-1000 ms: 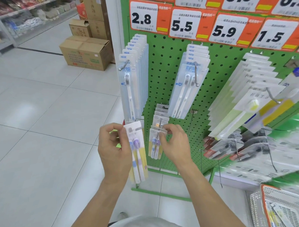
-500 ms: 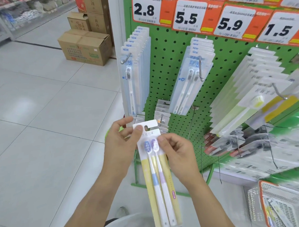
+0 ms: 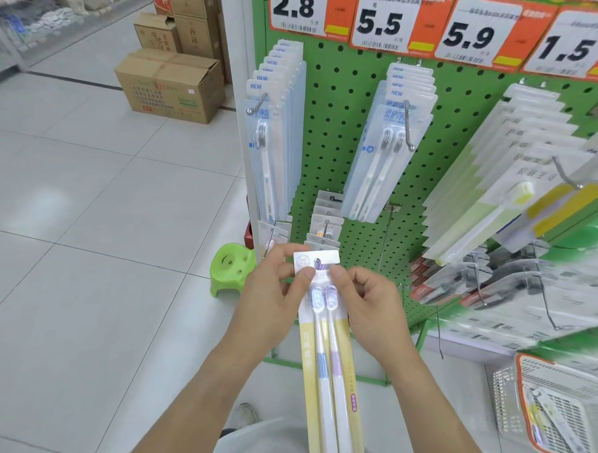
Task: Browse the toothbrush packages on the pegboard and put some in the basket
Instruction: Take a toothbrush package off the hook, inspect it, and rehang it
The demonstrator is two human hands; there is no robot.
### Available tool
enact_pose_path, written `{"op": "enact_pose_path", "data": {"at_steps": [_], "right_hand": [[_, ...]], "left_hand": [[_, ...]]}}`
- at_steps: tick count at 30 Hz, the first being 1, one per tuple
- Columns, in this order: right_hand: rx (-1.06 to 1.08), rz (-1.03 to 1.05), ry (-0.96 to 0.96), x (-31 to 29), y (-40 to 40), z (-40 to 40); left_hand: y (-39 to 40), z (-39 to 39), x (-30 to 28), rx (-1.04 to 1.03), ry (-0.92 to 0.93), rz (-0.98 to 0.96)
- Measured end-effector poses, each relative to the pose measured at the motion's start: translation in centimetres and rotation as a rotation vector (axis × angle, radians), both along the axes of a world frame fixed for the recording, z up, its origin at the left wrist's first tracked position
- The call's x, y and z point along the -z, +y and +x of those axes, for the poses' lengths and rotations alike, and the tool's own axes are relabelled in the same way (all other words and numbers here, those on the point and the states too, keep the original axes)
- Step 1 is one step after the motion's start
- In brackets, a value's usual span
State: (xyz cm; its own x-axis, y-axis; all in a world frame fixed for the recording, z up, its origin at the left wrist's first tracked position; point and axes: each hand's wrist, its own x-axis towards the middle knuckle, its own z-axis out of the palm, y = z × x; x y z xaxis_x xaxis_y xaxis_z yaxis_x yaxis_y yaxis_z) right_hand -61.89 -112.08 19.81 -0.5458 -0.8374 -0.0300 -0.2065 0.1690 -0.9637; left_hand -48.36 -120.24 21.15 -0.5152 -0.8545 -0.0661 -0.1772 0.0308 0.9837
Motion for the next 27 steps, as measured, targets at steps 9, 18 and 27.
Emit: {"op": "enact_pose_path", "data": {"at_steps": [9,18,27], "right_hand": [[-0.034,-0.007,-0.014,1.0,2.0,1.4],[-0.136,0.005,-0.093,0.8,2.4,0.7],[-0.128,-0.018,-0.183,1.5,3.0,0.7]], "left_hand": [[1.7,0.7,1.0,0.031,-0.05,-0.045],[2.2,1.2,0.5,0.094,-0.023,0.114],[3.0,1.0,1.0,0.125,0.039,0.154]]}}
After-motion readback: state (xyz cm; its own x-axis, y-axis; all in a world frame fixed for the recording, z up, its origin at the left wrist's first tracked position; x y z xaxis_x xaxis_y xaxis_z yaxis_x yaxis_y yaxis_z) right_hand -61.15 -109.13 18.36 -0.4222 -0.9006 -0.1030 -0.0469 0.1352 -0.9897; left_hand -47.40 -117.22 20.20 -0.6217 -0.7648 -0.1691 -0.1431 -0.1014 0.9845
